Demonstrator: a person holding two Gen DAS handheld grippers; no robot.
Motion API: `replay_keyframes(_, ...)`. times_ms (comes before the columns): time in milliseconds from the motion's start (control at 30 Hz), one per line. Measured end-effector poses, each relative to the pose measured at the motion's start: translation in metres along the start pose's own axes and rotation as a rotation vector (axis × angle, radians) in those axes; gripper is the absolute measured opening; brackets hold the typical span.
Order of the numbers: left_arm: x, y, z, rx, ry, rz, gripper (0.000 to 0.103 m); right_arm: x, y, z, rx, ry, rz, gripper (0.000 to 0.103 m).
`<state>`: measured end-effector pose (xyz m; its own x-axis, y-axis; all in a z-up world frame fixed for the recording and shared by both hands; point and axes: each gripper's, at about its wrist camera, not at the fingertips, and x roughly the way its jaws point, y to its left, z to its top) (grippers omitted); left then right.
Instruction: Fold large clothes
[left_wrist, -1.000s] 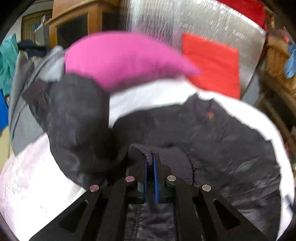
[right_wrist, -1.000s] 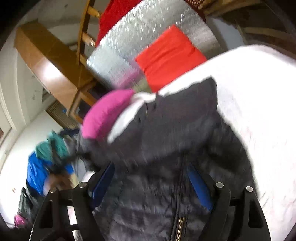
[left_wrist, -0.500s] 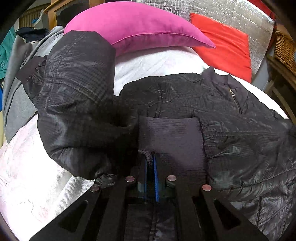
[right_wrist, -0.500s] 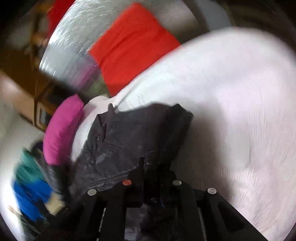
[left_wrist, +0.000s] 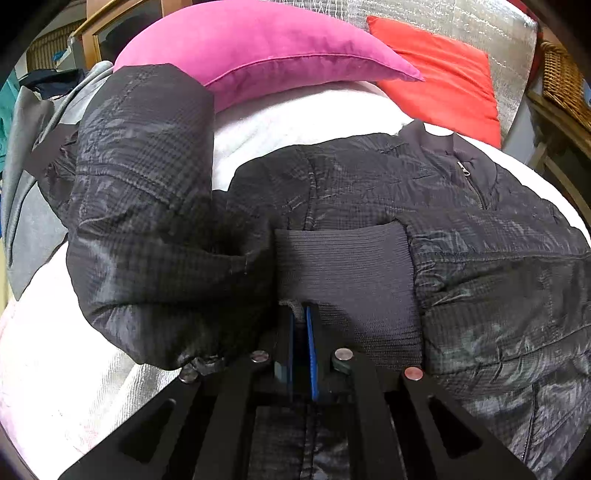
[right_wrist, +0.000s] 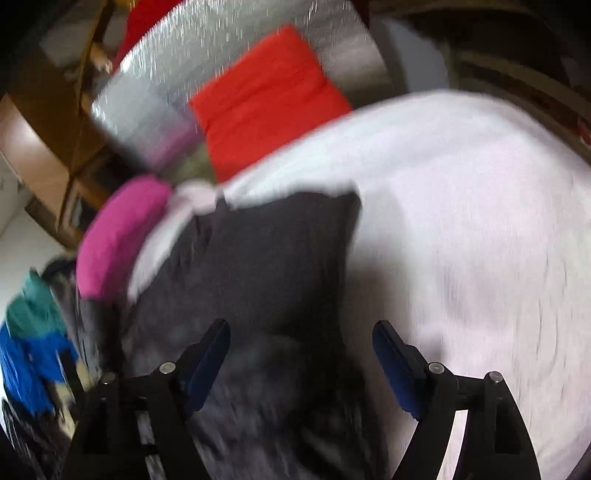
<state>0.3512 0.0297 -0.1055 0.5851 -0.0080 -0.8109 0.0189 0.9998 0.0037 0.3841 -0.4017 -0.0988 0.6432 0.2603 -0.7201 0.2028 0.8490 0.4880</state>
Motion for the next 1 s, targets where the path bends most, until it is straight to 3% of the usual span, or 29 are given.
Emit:
replay_keyframes(33,0.0,-0.001,0.0,0.005,0.001,0.003,0.007,0.008,0.002,-0.009,-0.038,0.039,0.0,0.054)
replay_keyframes(67,0.0,-0.003,0.0,0.015,0.002,0.007,0.008,0.01,0.006,-0.013,-0.067,0.063,0.008,0.04)
replay_keyframes(100,0.0,-0.003,0.0,0.019,0.004,0.009,0.008,0.006,0.011,-0.015,-0.084,0.053,0.002,0.03)
replay_keyframes(133,0.001,-0.003,0.0,0.023,0.006,0.007,0.008,-0.001,0.019,-0.015,-0.122,0.021,-0.014,0.027)
replay_keyframes(200,0.003,-0.003,0.0,0.027,0.006,0.003,0.008,0.006,0.018,-0.012,-0.113,0.024,-0.051,0.027)
replay_keyframes(300,0.004,-0.011,0.002,0.066,0.007,0.036,0.01,0.011,0.012,-0.021,-0.093,0.035,-0.08,0.038)
replay_keyframes(333,0.005,-0.013,0.005,0.075,0.008,0.044,0.012,0.004,0.014,-0.022,-0.094,0.014,-0.096,0.053)
replay_keyframes(400,-0.002,-0.013,0.006,0.091,0.002,0.044,0.014,-0.011,0.014,-0.025,-0.072,-0.018,-0.129,0.072)
replay_keyframes(433,-0.012,-0.01,0.007,0.081,-0.016,0.049,0.019,-0.026,0.016,-0.026,-0.076,-0.059,-0.153,0.072)
replay_keyframes(467,-0.02,-0.008,0.007,0.069,-0.032,0.066,0.033,-0.033,0.021,-0.028,-0.08,-0.085,-0.167,0.072)
replay_keyframes(500,-0.032,-0.004,0.006,0.045,-0.066,0.082,0.041,-0.046,0.026,-0.028,-0.085,-0.125,-0.172,0.072)
replay_keyframes(567,-0.052,0.0,0.005,0.004,-0.123,0.076,0.067,-0.066,0.043,-0.027,-0.101,-0.191,-0.125,0.072)
replay_keyframes(667,-0.072,-0.006,0.003,-0.03,-0.172,0.009,0.07,-0.072,0.071,-0.028,-0.168,-0.226,-0.043,0.075)
replay_keyframes(767,-0.068,-0.028,0.003,-0.005,-0.154,-0.073,0.071,-0.041,0.094,-0.03,-0.22,-0.177,0.003,0.079)
replay_keyframes(833,-0.053,-0.04,0.002,0.025,-0.121,-0.07,0.071,-0.016,0.096,-0.032,-0.211,-0.127,-0.024,0.079)
replay_keyframes(967,0.004,-0.047,-0.004,0.039,0.05,-0.033,0.077,0.029,0.075,-0.041,-0.19,-0.045,-0.063,0.079)
replay_keyframes(1000,0.005,-0.051,-0.005,0.077,0.021,-0.002,0.078,0.026,0.075,-0.041,-0.206,-0.059,-0.065,0.079)
